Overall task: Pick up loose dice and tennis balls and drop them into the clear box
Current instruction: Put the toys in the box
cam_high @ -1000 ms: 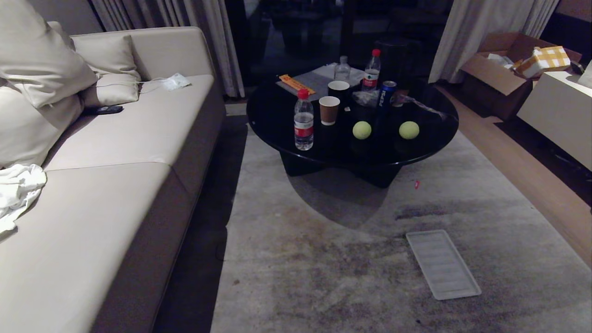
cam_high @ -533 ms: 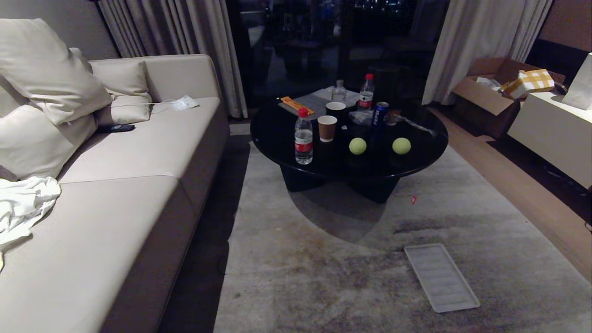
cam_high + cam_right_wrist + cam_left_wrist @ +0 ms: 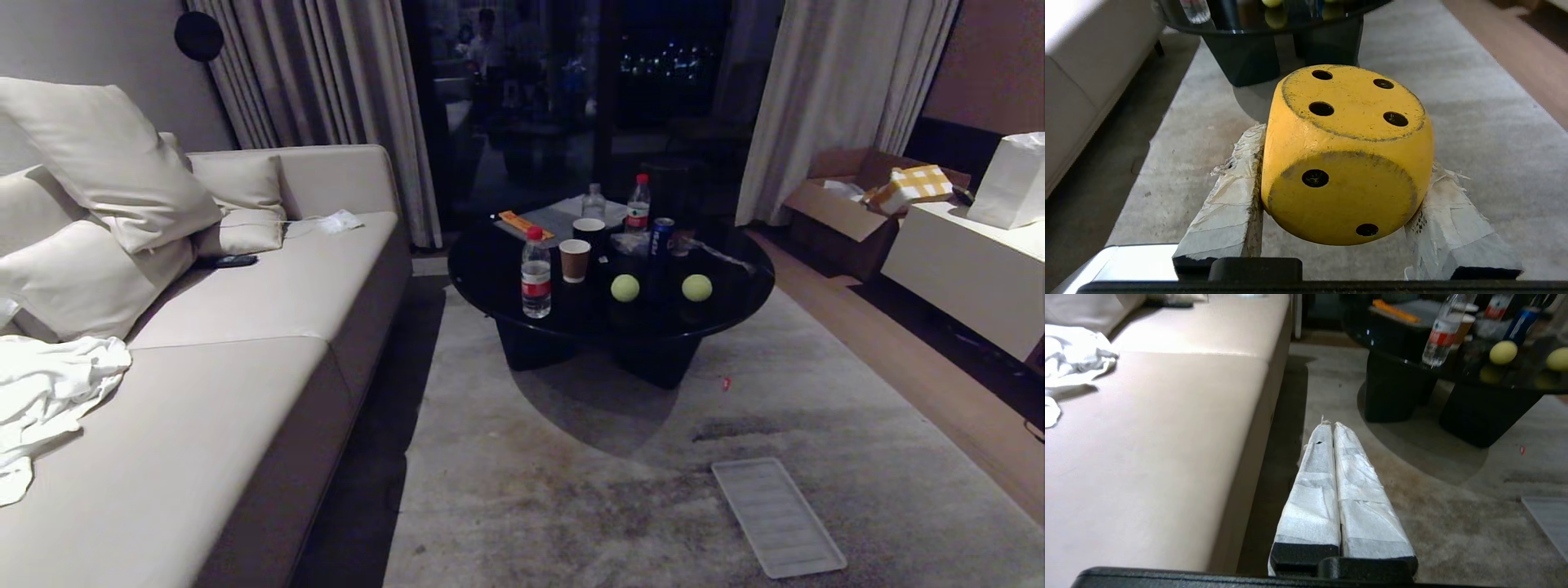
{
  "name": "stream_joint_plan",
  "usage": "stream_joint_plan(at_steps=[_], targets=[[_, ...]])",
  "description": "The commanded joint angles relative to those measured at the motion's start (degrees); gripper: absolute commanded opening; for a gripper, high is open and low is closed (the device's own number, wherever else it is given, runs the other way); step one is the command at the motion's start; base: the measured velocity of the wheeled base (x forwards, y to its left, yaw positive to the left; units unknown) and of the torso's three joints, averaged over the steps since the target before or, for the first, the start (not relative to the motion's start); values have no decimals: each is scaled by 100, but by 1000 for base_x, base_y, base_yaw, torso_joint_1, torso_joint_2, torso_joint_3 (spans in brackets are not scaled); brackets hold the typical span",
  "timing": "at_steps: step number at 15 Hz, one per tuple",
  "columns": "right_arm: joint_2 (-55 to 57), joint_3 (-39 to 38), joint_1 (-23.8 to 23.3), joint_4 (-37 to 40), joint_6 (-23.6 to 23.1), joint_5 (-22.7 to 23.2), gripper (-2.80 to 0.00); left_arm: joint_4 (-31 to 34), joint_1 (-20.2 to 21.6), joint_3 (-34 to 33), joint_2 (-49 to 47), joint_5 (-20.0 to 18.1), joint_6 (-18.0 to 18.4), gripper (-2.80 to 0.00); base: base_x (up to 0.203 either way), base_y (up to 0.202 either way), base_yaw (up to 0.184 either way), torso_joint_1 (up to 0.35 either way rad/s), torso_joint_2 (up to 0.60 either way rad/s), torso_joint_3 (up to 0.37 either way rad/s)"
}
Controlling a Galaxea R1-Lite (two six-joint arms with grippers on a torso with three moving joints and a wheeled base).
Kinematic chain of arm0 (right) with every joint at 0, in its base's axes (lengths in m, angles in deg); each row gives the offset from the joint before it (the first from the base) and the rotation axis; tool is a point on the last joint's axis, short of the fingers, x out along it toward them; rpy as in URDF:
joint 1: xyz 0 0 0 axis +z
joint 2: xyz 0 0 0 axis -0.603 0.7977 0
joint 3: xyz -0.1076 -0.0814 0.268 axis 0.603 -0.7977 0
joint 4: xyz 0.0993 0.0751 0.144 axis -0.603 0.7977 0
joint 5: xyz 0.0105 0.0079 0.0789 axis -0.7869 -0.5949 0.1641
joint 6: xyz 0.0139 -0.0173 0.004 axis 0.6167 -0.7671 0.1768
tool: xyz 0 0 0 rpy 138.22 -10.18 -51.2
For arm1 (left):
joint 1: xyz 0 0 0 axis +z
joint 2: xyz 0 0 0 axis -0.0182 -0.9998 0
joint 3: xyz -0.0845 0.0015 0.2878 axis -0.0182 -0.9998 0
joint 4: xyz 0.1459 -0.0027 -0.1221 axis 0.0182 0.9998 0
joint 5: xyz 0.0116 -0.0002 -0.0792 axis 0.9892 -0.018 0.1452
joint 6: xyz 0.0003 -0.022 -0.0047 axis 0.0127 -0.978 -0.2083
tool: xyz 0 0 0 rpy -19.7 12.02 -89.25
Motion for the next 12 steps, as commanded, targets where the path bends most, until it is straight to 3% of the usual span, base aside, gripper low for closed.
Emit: stream_joint_plan(at_steps=[1,6,12], targets=[[7,0,2,8,1,1,-280,0,0,-9,-6,3,25,-280,0,0,0,9,2,206],[7,0,2,8,-8,1,-280,0,0,-9,-6,3,25,-280,0,0,0,1,3,57],[7,0,2,8,19,1,-280,0,0,-9,-6,11,-1,-280,1,7,-150,5,1,6]])
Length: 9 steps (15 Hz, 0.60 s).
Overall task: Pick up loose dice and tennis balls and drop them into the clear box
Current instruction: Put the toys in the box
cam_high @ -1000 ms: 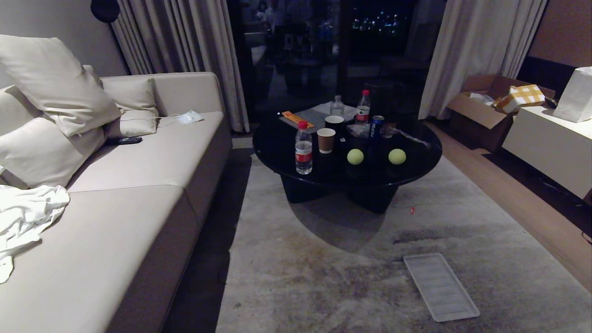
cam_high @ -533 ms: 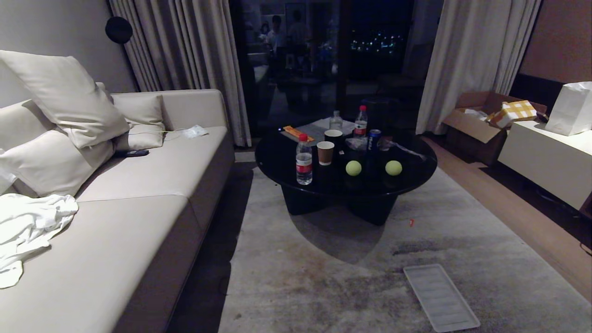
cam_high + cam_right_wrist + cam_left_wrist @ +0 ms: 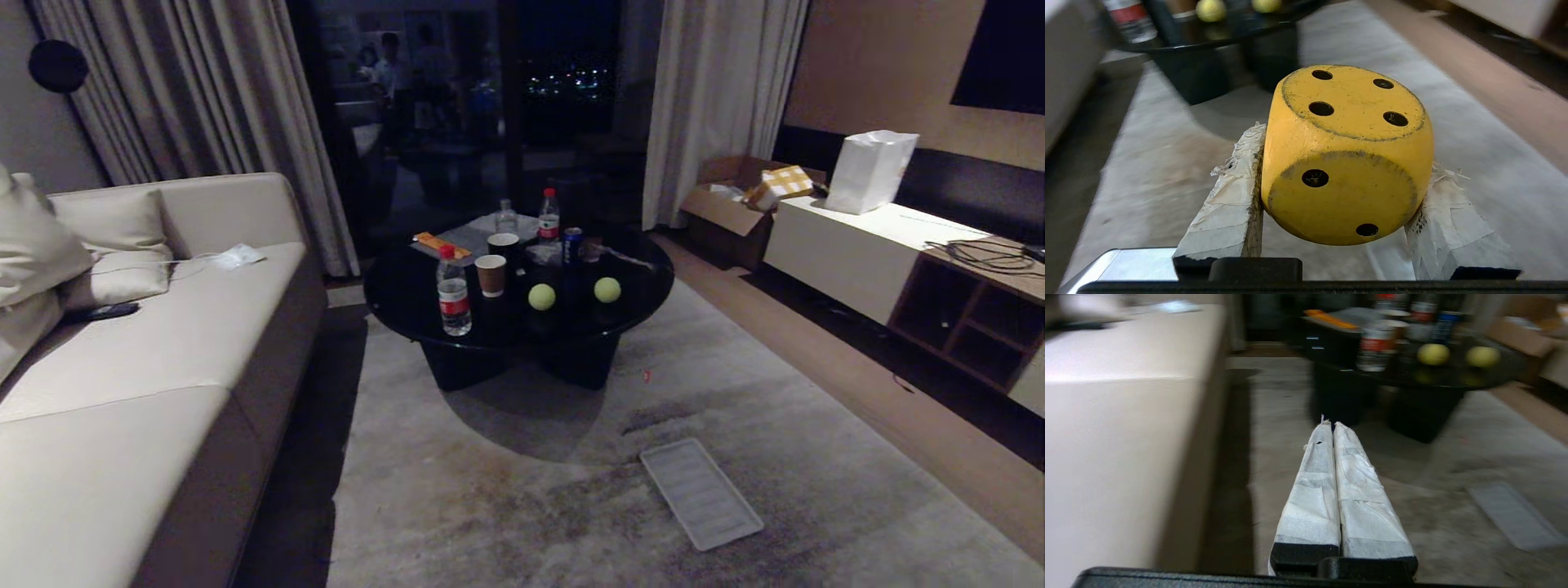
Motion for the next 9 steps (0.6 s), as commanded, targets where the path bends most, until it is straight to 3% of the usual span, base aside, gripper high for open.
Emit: stream_joint_plan(at_steps=[1,9], targets=[[7,0,2,8,15,1,-280,0,0,-9,-6,5,0,-280,-1,11,-159,2,3,7],[7,0,2,8,10,1,-280,0,0,-9,-6,5,-18,-280,-1,11,-164,4,1,3]])
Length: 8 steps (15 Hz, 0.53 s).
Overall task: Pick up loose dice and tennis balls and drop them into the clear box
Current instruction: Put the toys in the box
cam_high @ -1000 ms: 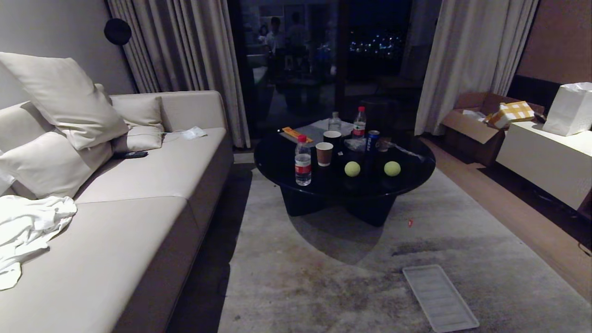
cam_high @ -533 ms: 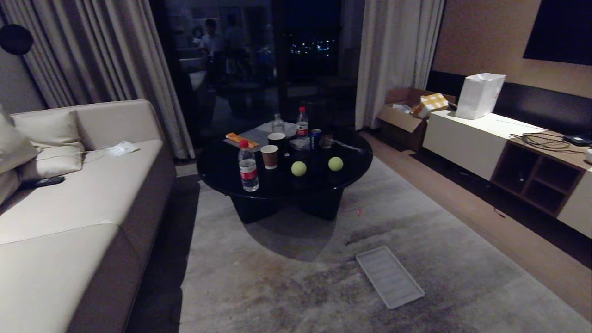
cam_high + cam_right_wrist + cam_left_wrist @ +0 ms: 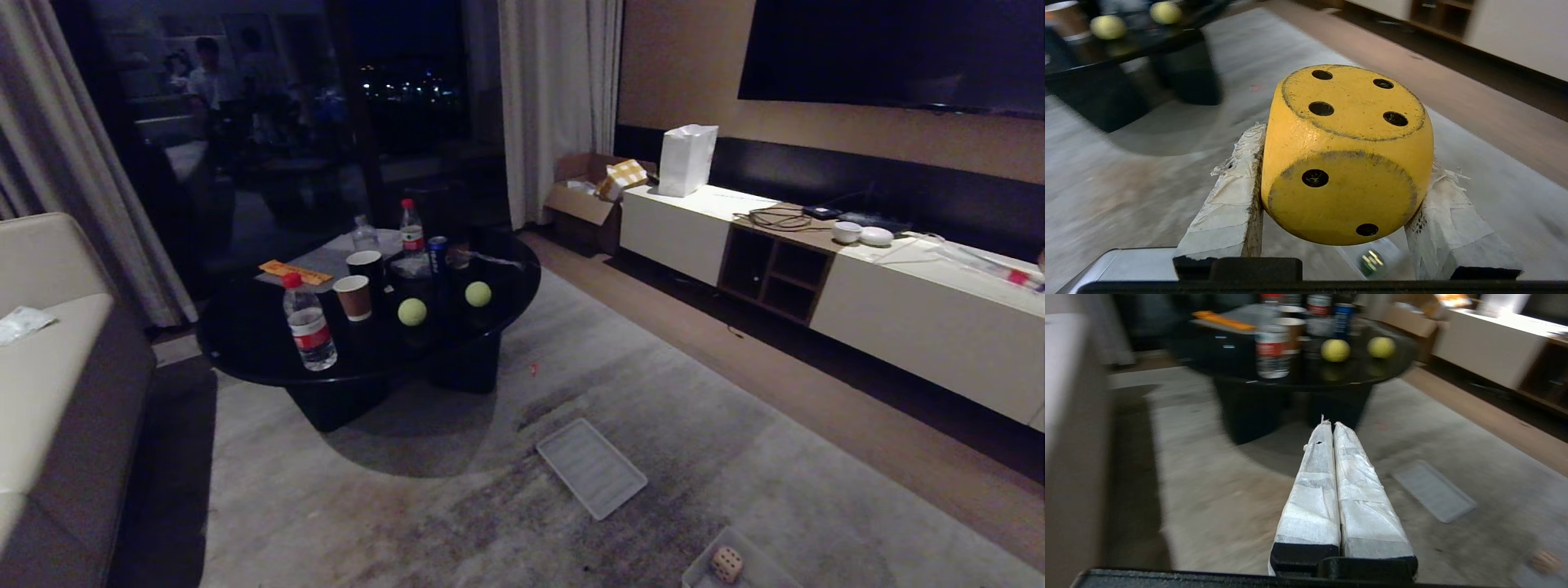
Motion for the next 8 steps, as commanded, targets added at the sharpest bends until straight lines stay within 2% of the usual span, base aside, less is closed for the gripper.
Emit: stream_joint_plan(at_steps=[1,8], targets=[[7,0,2,8,4,-1,-280,0,0,-1,-6,3,-4,-280,1,15,-163,2,3,6],[7,0,2,8,4,-1,-280,0,0,-9,-6,-6,25,-280,0,10,-166,3,2,2]])
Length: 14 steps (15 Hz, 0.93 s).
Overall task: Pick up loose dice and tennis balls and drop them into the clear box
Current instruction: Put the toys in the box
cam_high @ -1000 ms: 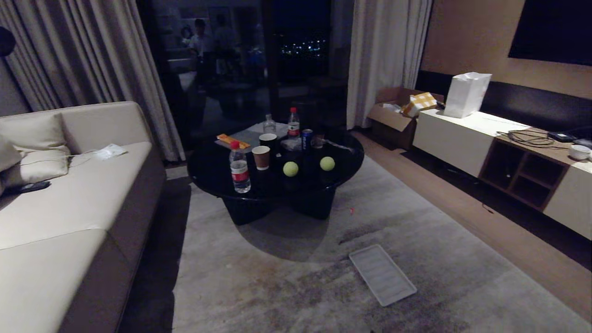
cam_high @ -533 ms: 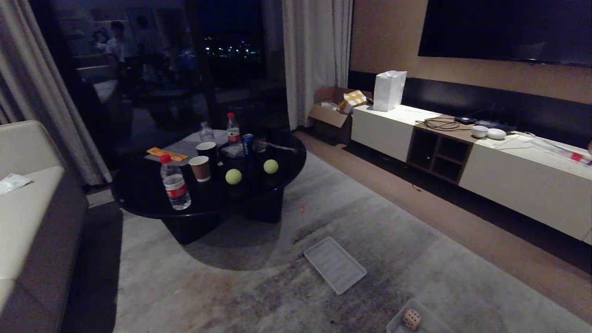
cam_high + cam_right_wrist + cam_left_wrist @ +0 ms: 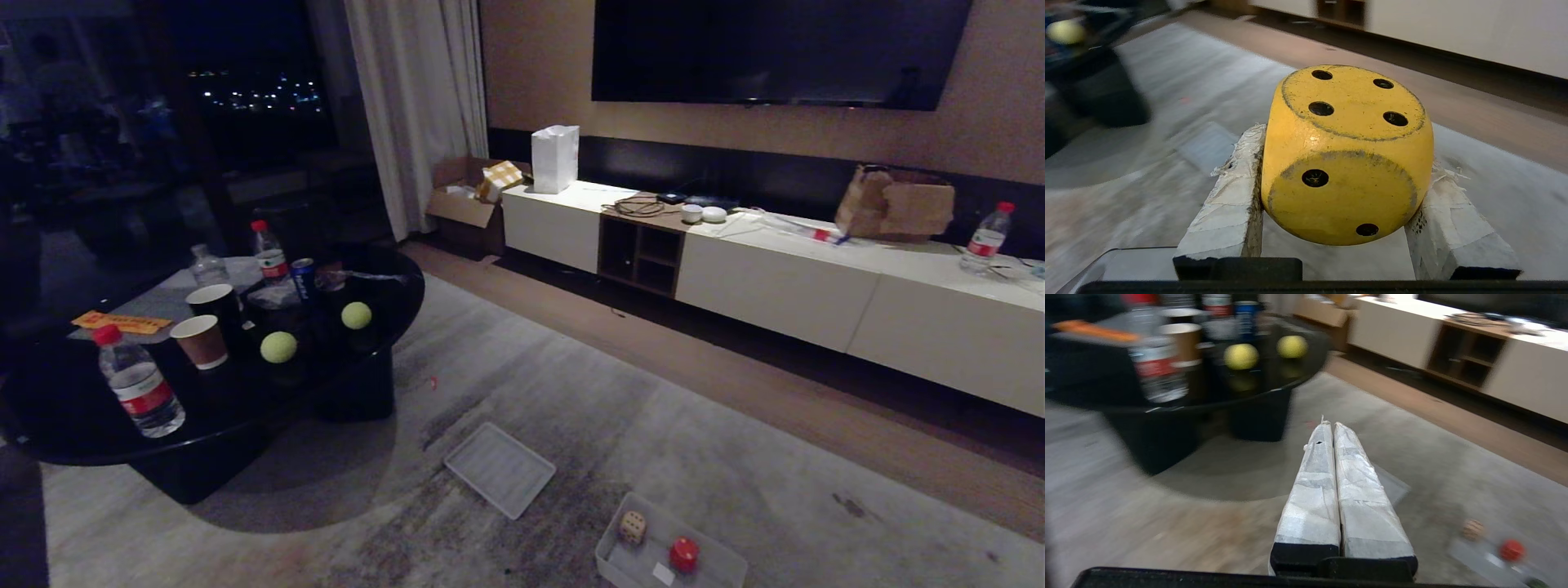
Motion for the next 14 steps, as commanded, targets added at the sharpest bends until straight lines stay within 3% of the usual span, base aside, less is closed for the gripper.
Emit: stream_joint_plan(at_steps=[1,6,10,14], targets=[[7,0,2,8,1,-2,-280,0,0,-9,-6,1,16,-280,3,11,-165,4,1,2],[7,0,2,8,-8,-2,-280,0,0,-9,-6,10,-15,-280,2,6,-140,3,3,3],[7,0,2,8,-8,-2,-280,0,0,-9,-6,19,-51,-280,0,0,0,0,0,0],[7,0,2,8,-8,-2,-280,0,0,-9,-6,12,-34,-280,-157,-1,-3,1,3,1]])
